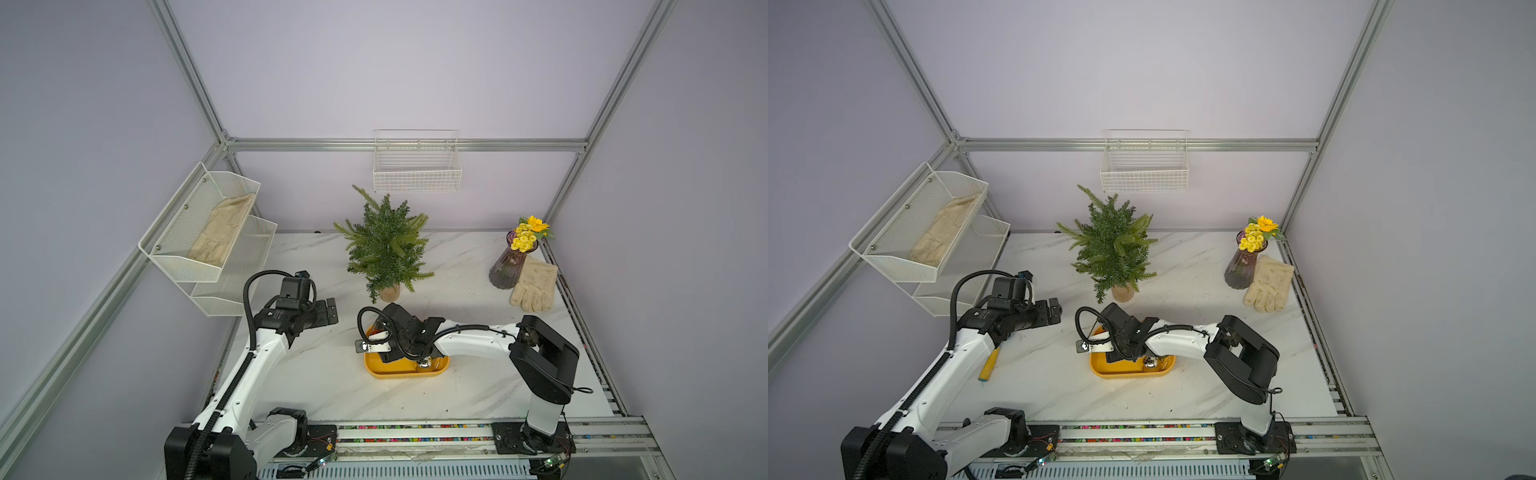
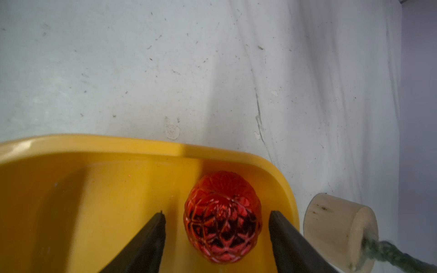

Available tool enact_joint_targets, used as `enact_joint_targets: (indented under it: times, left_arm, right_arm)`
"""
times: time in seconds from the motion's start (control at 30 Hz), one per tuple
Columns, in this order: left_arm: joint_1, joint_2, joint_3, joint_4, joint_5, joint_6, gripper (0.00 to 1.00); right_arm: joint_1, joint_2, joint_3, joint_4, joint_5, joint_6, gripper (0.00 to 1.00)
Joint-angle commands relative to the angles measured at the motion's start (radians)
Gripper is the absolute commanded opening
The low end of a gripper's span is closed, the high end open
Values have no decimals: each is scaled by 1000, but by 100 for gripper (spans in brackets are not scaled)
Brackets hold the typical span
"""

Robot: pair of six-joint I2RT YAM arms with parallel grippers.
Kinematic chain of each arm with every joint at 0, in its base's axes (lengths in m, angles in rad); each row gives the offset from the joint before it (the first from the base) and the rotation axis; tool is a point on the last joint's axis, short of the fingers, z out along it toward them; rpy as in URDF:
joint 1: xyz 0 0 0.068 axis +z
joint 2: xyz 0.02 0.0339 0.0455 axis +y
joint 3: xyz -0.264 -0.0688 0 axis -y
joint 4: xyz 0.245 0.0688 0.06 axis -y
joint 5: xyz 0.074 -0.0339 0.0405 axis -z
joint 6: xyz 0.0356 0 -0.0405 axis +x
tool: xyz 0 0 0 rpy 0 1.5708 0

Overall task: Decorate the small christmas tree with ornaments
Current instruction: Pick up an ornament from the container.

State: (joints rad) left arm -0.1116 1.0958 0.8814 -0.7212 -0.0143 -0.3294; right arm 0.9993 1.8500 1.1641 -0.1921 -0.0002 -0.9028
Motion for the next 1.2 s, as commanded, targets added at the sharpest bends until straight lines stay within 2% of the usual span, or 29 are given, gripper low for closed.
enact_joint_targets:
  times: [0.0,0.4,0.77,1.0,1.17]
  left_arm:
    - [7,-4,54,9,21,14,100]
    - [7,-5,50,8,15,15,100]
    - [7,-2,50,8,12,15,100]
    - [7,-2,50,9,8,15,100]
    - [7,-2,50,9,8,14,100]
  right_arm:
    - [-4,29,34,-42,-16,-39,71]
    - [-8,105,97,-131,-18,-41,69]
    - [-13,92,106,-136,-17,-29,60]
    - [-20,46,97,-144,-53,37,58]
    - [-50,-39,77,-139,-172,155,58]
